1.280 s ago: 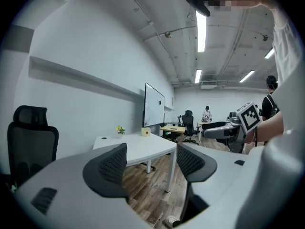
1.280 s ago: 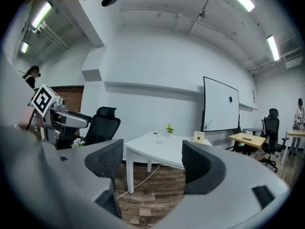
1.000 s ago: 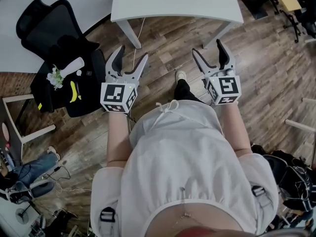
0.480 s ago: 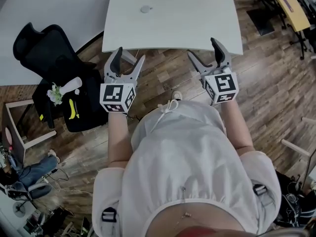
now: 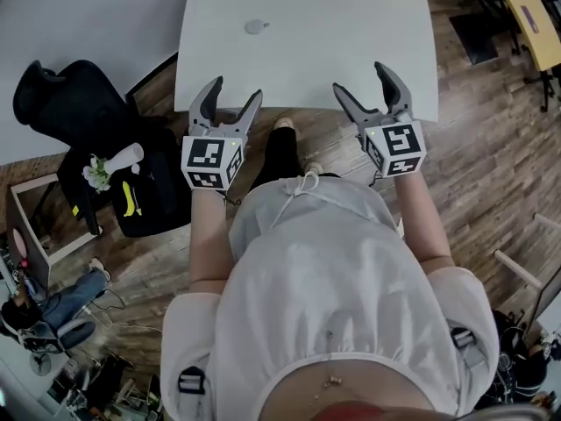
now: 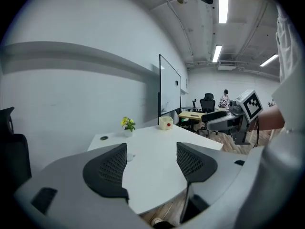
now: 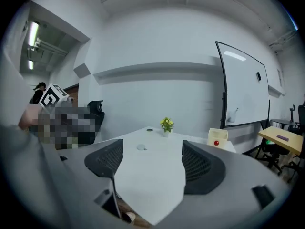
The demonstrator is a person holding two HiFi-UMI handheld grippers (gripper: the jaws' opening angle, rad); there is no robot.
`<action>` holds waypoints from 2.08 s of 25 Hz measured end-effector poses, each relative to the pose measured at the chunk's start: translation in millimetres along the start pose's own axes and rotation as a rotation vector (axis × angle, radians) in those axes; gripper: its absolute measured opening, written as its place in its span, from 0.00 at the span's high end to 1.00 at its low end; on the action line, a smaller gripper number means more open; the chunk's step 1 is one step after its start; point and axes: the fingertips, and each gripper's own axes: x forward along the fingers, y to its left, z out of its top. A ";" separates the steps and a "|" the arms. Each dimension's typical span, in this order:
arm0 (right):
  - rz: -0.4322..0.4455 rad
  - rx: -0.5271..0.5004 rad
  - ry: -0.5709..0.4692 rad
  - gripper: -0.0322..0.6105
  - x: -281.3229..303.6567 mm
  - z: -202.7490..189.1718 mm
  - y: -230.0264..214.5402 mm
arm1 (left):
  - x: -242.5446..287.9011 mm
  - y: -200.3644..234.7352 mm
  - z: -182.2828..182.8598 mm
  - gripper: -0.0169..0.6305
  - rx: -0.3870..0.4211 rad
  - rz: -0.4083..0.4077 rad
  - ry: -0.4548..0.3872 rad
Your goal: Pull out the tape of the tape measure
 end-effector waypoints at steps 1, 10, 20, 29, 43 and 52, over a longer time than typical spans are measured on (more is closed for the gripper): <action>-0.001 0.006 0.010 0.36 9.7 -0.9 -4.9 | 11.3 6.0 -1.5 0.47 0.004 -0.009 0.013; -0.037 0.011 0.120 0.36 101.0 -11.3 -37.4 | 110.8 67.3 -24.9 0.47 0.032 -0.115 0.154; -0.071 0.080 0.243 0.37 185.3 -43.0 -52.9 | 206.7 102.7 -92.3 0.47 0.184 -0.299 0.420; -0.087 0.097 0.283 0.38 222.7 -60.6 -54.5 | 250.3 115.8 -126.7 0.47 0.254 -0.419 0.558; -0.146 0.115 0.286 0.40 199.9 -56.8 -71.8 | 252.6 105.7 -134.3 0.62 0.298 -0.421 0.647; -0.054 0.066 0.304 0.42 196.6 -55.3 -74.2 | 249.7 96.4 -127.5 0.62 0.281 -0.330 0.695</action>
